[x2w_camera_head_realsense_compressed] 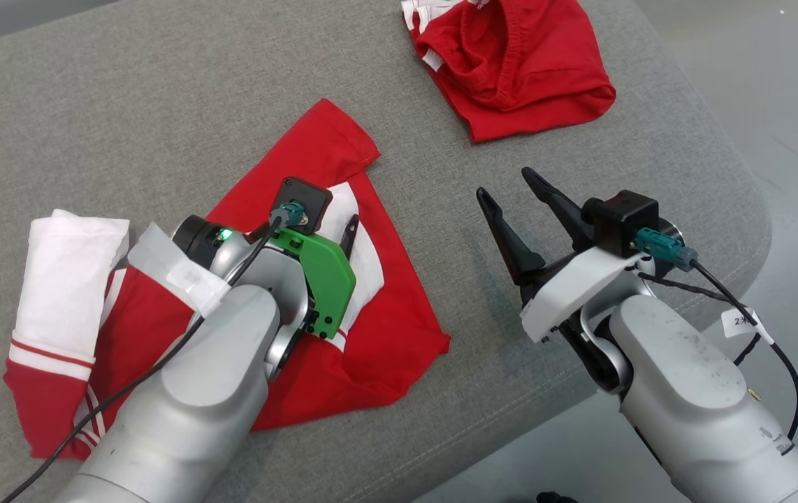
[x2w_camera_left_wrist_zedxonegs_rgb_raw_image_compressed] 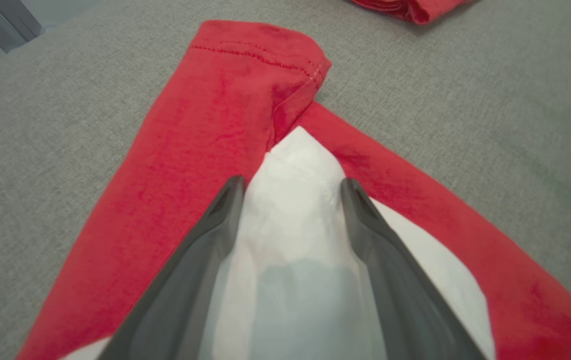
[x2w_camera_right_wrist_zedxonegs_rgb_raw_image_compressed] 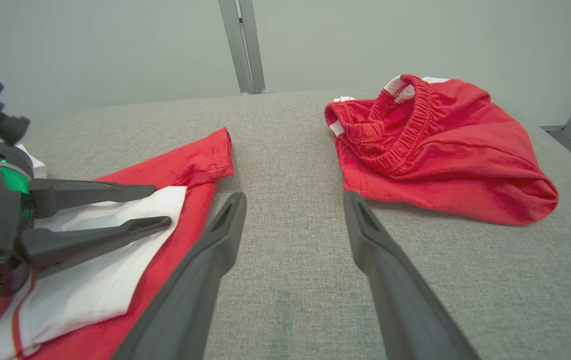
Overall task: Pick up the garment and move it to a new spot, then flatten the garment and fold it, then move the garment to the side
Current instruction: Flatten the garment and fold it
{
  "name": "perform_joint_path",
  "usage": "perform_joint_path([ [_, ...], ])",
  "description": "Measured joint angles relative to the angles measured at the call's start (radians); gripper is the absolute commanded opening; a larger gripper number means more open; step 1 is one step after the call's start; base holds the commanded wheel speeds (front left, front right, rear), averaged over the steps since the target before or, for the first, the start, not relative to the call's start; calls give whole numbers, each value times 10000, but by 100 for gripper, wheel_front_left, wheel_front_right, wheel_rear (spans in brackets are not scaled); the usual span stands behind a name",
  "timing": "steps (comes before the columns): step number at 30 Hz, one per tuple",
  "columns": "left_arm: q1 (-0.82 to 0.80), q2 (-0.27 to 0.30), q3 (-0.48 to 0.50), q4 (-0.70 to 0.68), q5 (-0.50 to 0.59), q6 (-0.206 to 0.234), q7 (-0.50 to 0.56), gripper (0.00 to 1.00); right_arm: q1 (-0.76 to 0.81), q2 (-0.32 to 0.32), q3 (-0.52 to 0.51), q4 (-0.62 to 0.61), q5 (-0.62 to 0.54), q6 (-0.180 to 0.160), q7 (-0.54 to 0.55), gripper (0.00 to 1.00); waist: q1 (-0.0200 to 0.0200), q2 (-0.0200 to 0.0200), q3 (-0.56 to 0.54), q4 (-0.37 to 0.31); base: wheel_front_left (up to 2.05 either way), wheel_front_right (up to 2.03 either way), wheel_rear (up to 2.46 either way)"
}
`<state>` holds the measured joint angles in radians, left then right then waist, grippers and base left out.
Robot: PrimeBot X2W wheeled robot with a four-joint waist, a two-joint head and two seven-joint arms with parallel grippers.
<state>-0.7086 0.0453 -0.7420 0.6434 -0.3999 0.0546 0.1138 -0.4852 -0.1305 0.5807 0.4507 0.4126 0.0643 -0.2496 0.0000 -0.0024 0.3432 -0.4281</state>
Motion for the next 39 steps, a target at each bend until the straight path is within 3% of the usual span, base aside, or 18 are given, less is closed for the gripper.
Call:
perform_joint_path([
  [3,-96,-4,-8,153,0,0,-15,48,0,8,-56,31,0,0,-6,100,0,0,25,-8,0,0,0],
  [4,-123,-2,-25,201,0,0,-17,44,0,4,-121,40,0,-6,-8,100,0,0,28,5,0,0,0],
  [7,-170,-2,-119,222,-17,-15,-82,6,1,-88,-334,36,0,-33,-8,100,0,0,28,98,0,0,0],
  [8,-179,-2,-151,221,-15,-17,-151,0,1,-104,-368,33,0,-33,-8,100,0,0,25,137,0,0,0],
  [10,-218,-2,-251,211,-23,-27,-209,0,1,-109,-433,6,-2,-33,-8,100,0,0,13,220,0,0,0],
  [12,-255,-2,-359,140,-157,-71,-295,13,1,-125,-514,-15,-2,-35,-8,100,0,0,-4,308,0,0,0],
  [15,-268,0,-431,-19,-267,-130,-458,62,2,-196,-577,-25,-4,-44,-8,100,0,0,-27,407,0,0,0],
  [16,-281,-2,-479,-77,-301,-182,-476,72,3,-236,-612,-25,-6,-44,-8,100,0,0,-40,460,0,0,0],
  [18,-284,-4,-623,-130,-414,-236,-554,80,8,-293,-677,-25,-29,-44,-10,100,0,0,-70,572,0,0,0],
  [21,-284,-4,-694,-134,-640,-280,-686,73,13,-293,-702,-25,-98,-44,-10,100,0,0,-130,748,0,0,0],
  [22,-283,-4,-694,-125,-692,-280,-709,56,15,-290,-702,-25,-105,-44,-10,100,0,0,-153,806,0,0,0],
  [25,-281,-4,-690,-77,-807,-255,-803,24,16,-284,-698,-29,-113,-40,-10,100,0,0,-226,954,0,0,0],
  [27,-279,-4,-683,-19,-819,-186,-813,19,16,-276,-671,-33,-174,-29,-10,100,0,0,-269,1032,0,0,0],
  [28,-278,-4,-683,15,-819,-176,-851,24,16,-259,-642,-33,-180,-25,-10,100,0,0,-289,1057,0,0,0],
  [29,-276,-2,-690,27,-832,-176,-890,43,16,-240,-629,-36,-180,-15,-10,100,0,0,-304,1074,0,0,0],
  [30,-275,-2,-700,10,-897,-176,-903,93,16,-230,-621,-44,-180,-13,-10,100,0,0,-314,1084,0,0,0],
  [31,-274,-2,-723,-27,-920,-176,-984,100,16,-230,-621,-46,-182,-12,-10,100,0,0,-320,1088,0,0,0],
  [39,-273,-6,-988,-61,-1129,-100,-1072,100,15,44,-464,-56,-349,136,-10,100,0,0,-300,848,0,0,0],
])
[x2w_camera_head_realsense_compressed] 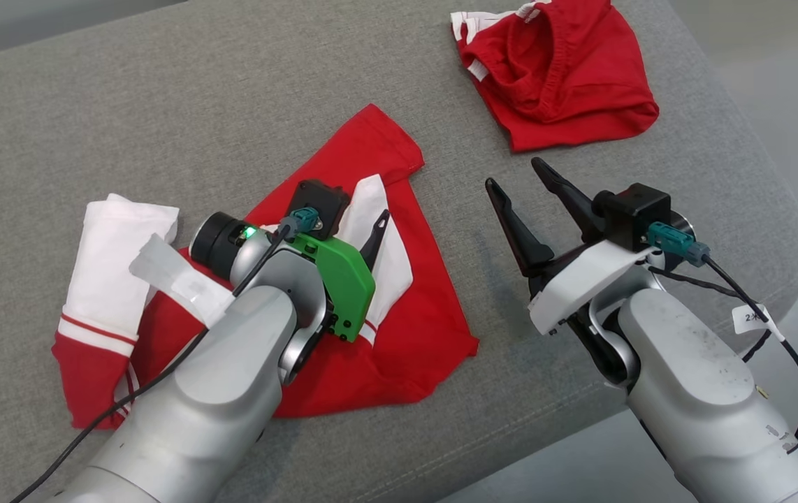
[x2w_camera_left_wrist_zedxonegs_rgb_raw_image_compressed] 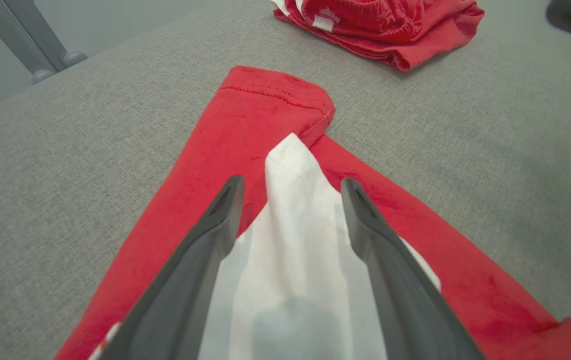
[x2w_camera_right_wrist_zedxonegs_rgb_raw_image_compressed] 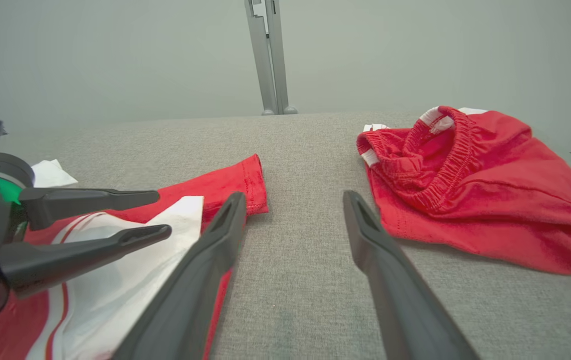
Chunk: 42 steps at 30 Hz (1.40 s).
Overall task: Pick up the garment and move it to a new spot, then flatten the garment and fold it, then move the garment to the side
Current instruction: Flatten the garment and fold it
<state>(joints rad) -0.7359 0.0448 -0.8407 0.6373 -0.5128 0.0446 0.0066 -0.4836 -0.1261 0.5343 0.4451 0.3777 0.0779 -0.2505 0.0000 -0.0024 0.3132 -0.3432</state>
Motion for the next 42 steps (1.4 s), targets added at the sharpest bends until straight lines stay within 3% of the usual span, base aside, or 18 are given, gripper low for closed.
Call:
perform_joint_path([
  [8,-1,2,-27,403,-48,190,-33,100,0,-6,-121,0,-2,13,0,100,0,0,141,-452,0,0,0],
  [9,-2,2,-33,476,-48,201,-33,96,1,-4,-150,0,-2,13,0,100,0,0,158,-490,0,0,0],
  [10,-2,0,-42,541,-48,217,-33,89,1,-8,-203,-4,-2,12,0,100,0,0,175,-518,0,0,0],
  [12,-3,0,-42,675,-48,270,-40,62,1,-15,-290,-8,-2,12,0,100,0,0,201,-544,0,0,0],
  [13,-3,2,-40,696,-48,278,-86,42,2,-13,-320,-13,-4,12,0,100,0,0,206,-548,0,0,0],
  [16,-12,2,-58,711,-48,301,-144,17,9,-17,-408,-36,-17,12,0,100,0,0,208,-533,0,0,0],
  [17,-15,2,-94,702,-48,305,-201,1,17,-35,-466,-36,-19,2,0,100,0,0,205,-513,0,0,0],
  [35,-8,2,-328,-637,-1147,82,-1398,0,418,-441,-1116,-61,-94,-17,0,100,-1,0,-94,484,0,0,0],
  [42,45,-10,769,-761,-1544,299,-2282,0,855,-650,-1239,-36,-123,-17,0,100,0,0,-410,1176,0,0,0],
])
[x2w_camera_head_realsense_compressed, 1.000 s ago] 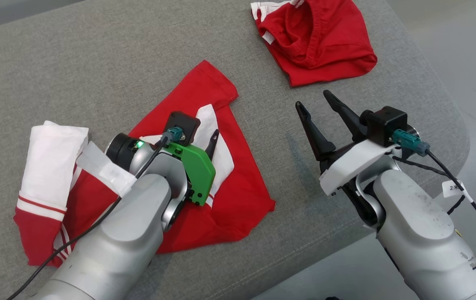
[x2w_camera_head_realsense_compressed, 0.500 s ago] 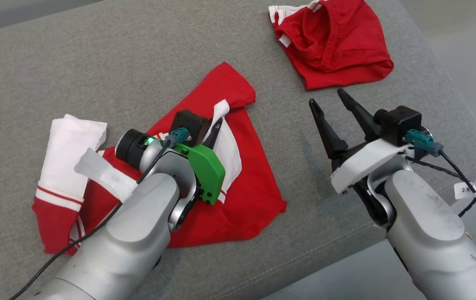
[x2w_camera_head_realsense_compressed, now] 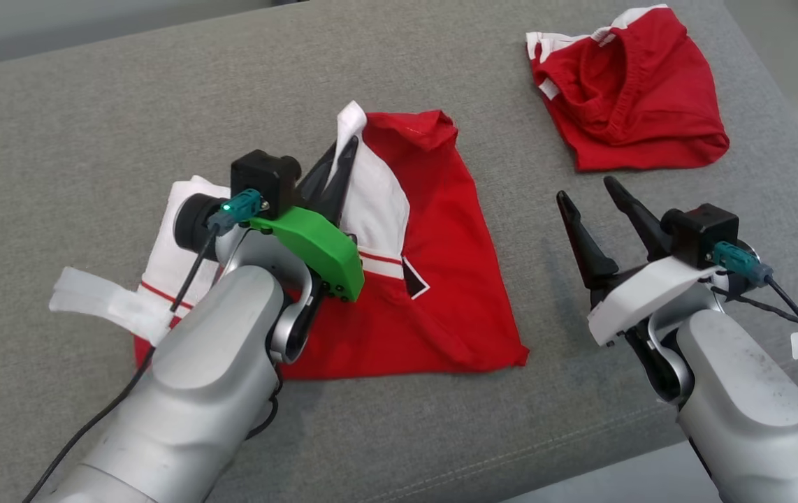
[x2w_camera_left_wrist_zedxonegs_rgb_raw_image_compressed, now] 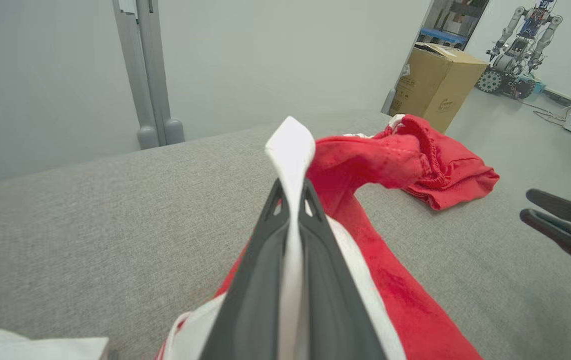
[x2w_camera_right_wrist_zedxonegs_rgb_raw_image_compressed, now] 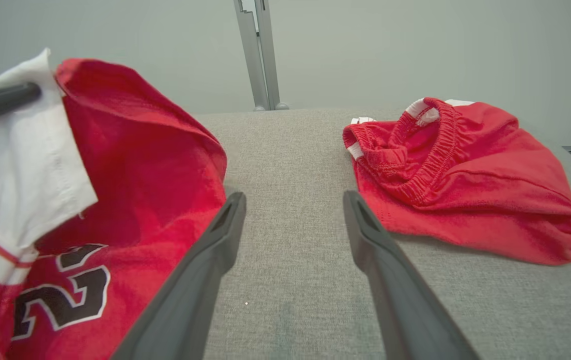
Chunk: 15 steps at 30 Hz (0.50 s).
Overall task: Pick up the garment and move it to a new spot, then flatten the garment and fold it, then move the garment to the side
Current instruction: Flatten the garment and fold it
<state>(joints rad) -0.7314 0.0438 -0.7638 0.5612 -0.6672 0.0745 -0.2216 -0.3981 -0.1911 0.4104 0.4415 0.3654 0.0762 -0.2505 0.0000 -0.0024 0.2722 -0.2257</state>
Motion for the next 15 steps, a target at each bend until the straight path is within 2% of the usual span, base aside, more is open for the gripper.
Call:
perform_joint_path([
  [4,211,178,500,-10,-75,140,-38,0,457,-25,13,96,6,17,0,100,0,0,-194,375,0,0,0],
  [6,321,443,650,38,-75,146,-94,2,667,-25,52,178,12,19,0,100,0,0,-293,562,0,0,0],
  [7,390,598,769,75,-75,182,-94,11,742,-17,81,196,21,29,0,100,0,-1,-345,654,0,0,0],
  [9,525,911,911,113,-75,224,-96,21,822,17,146,203,27,31,0,100,0,0,-451,812,0,0,0],
  [15,1043,1108,1223,98,-77,320,-182,18,829,98,439,196,38,117,0,100,0,-1,-640,1141,0,0,0],
])
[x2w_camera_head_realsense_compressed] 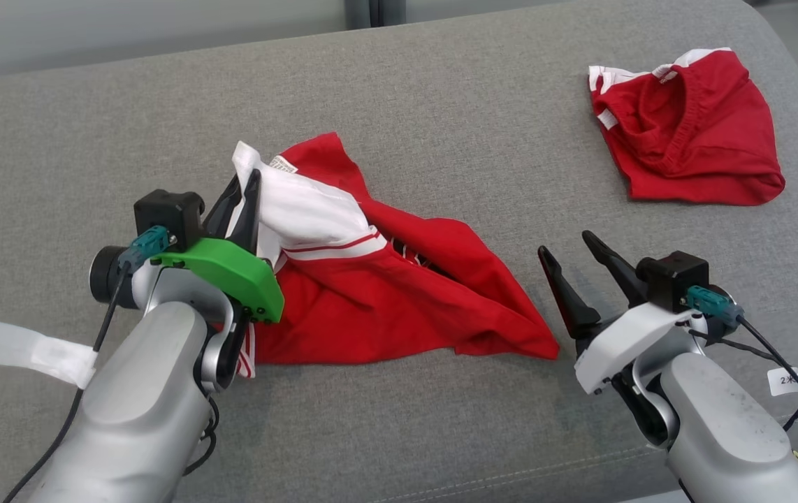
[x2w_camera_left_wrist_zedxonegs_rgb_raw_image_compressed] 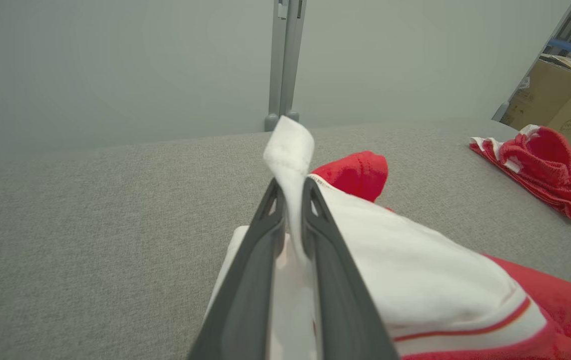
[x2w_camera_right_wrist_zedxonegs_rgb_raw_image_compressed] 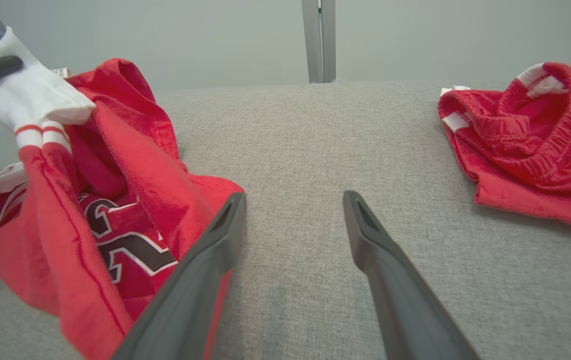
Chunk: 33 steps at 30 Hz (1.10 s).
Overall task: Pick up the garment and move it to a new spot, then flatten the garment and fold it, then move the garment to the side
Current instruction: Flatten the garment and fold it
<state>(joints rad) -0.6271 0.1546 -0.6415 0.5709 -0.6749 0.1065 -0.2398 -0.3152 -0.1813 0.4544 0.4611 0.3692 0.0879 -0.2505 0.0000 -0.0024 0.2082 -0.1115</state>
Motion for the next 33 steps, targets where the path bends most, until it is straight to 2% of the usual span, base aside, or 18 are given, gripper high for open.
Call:
perform_joint_path([
  [4,264,-8,171,-56,-79,2,-4,15,45,107,38,-31,58,88,0,100,0,0,49,25,0,0,0],
  [7,527,6,364,-109,-132,8,-33,1,286,238,102,-86,146,94,0,100,0,0,88,21,0,0,0],
  [16,1074,240,1195,-961,-173,94,-117,0,819,190,-10,-198,324,123,0,100,0,0,166,-33,0,0,0],
  [23,1226,872,3438,-3016,454,134,-119,0,1010,79,-192,-497,378,163,0,100,0,0,187,69,0,0,0],
  [27,1666,1271,4951,-3530,1020,165,-132,0,1147,4,-182,-663,378,167,0,100,0,0,210,245,0,0,0],
  [33,3070,947,6031,-3707,1315,169,-132,0,1203,159,188,-959,378,261,0,100,0,0,225,580,0,0,0],
])
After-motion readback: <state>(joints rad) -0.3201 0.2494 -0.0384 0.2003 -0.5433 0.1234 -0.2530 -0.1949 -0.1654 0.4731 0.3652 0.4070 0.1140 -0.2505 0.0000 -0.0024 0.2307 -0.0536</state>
